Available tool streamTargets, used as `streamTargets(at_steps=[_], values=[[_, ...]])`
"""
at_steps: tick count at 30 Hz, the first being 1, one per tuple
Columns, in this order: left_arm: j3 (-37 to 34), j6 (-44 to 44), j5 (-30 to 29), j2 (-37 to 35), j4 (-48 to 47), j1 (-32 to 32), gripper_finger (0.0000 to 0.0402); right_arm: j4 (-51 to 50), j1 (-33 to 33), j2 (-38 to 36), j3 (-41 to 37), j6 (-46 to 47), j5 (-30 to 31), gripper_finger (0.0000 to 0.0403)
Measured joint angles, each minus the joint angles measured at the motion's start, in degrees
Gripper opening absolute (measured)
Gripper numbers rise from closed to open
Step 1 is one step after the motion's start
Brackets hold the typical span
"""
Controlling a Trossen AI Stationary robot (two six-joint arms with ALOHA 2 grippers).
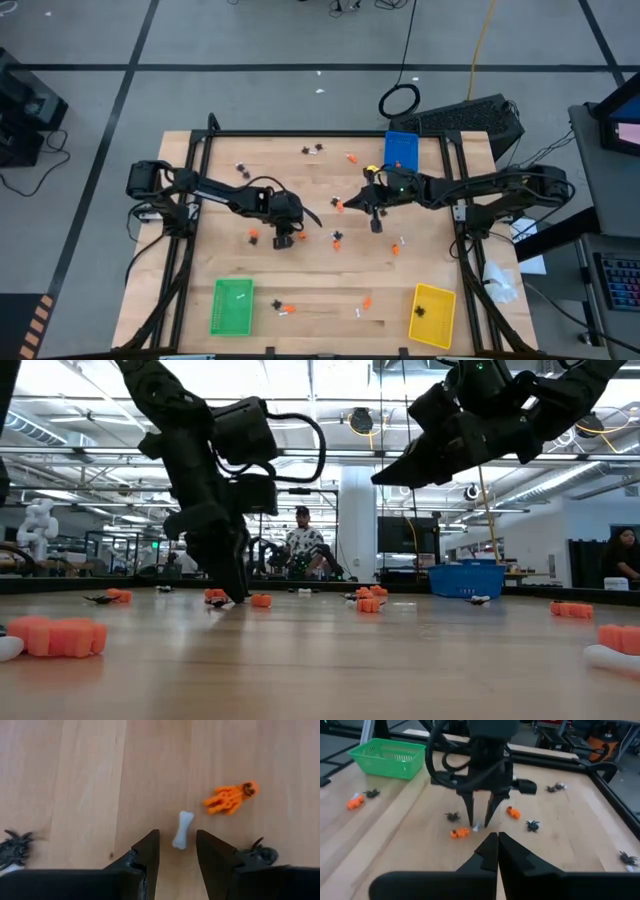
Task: Sort Halloween decoration
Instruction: Put the white bone toy into the green bin
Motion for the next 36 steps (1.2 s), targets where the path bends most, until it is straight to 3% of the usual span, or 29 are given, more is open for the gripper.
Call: streamTargets(at_steps=[7,16,28,36], values=[[0.2,1.5,-0.1,1.2,0.7,0.0,0.0108,-0.3,0.8,-0.5,0.0,-0.1,0.0,0.0],[0.1,1.5,-0.4,1.4,2.1,-0.1,0.0009,-0.3,0.8,-0.5,0.0,0.0,0.1,0.0],[0.0,1.1,0.3,0.7,1.4,-0.3,0.0003,-0.3,0.8,-0.5,0.0,0.1,0.1,0.0],[-0.2,-0.6,1.0,-4.8,-4.2,-2.2,0.0002,-0.3,0.8,-0.5,0.0,0.1,0.1,0.0]])
